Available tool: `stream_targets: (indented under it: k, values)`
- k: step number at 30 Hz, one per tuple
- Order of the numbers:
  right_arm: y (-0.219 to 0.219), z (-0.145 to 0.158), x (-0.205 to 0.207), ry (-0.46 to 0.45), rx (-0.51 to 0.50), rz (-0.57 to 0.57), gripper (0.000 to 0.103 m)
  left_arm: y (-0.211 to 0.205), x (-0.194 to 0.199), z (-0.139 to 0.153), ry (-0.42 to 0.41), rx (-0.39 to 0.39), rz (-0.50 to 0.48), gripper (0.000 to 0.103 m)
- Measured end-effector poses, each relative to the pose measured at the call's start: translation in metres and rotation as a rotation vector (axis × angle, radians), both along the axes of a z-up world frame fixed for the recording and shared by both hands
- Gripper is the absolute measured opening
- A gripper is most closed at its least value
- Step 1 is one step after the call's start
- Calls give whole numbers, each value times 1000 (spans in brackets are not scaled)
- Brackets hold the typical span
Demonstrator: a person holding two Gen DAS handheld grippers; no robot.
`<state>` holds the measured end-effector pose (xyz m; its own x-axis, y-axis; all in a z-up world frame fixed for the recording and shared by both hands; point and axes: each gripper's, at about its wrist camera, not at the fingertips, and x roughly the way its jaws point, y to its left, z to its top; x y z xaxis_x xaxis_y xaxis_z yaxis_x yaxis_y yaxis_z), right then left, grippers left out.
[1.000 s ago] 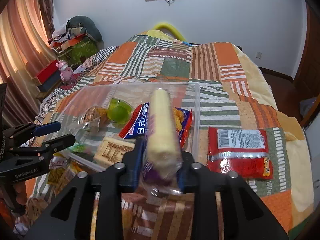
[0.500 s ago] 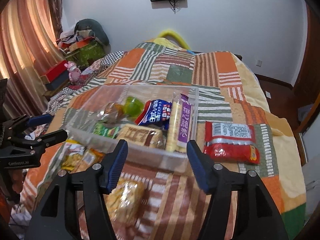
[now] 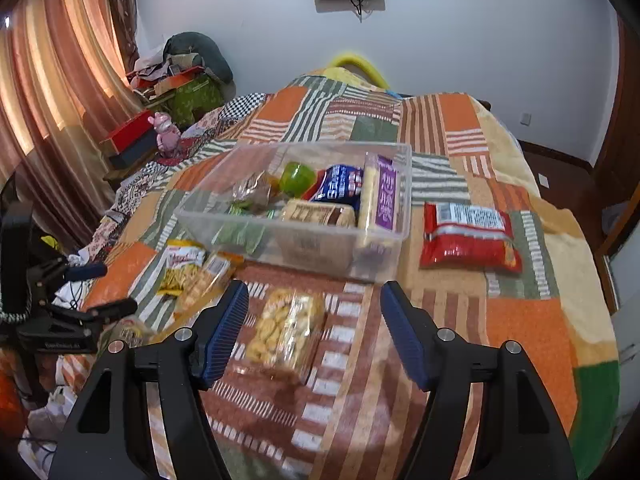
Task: Organize snacks
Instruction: 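Grasp the large cat-print bread bag with the left gripper while the right gripper grasps a cookie tray pack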
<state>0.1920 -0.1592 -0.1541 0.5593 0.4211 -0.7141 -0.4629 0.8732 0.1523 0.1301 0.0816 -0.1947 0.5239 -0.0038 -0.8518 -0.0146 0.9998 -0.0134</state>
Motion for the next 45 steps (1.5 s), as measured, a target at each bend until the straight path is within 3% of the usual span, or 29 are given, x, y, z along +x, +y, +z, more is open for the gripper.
stream_targets:
  k: [5, 15, 19, 21, 23, 25, 36, 38, 40, 45]
  values:
    - [3, -10, -9, 26, -16, 0, 67, 1, -18, -18, 53, -42, 6, 89]
    - [9, -27, -21, 68, -55, 12, 67, -20, -17, -38, 104, -115, -37, 91]
    - [12, -31, -19, 82, -57, 16, 67, -32, -11, -50, 123, -86, -56, 91]
    - [15, -33, -18, 90, -57, 21, 67, -33, -11, -52, 112, -83, -63, 87]
    - [20, -36, -15, 101, -56, 29, 67, -30, -9, -52, 99, -91, -66, 69]
    - [25, -38, -13, 106, -58, 34, 67, -27, -7, -51, 93, -99, -57, 64]
    - [46, -63, 10, 182, -45, 45, 67, 5, 3, -32, 19, -76, 9, 58]
    - [48, -66, 11, 185, -52, 43, 63, 8, 4, -27, 7, -79, 15, 58]
    - [50, -68, 11, 183, -69, 43, 49, 9, 7, -20, -8, -78, 16, 58]
    - [45, -60, 7, 151, -63, 46, 41, 6, 10, -5, -50, -80, 9, 57]
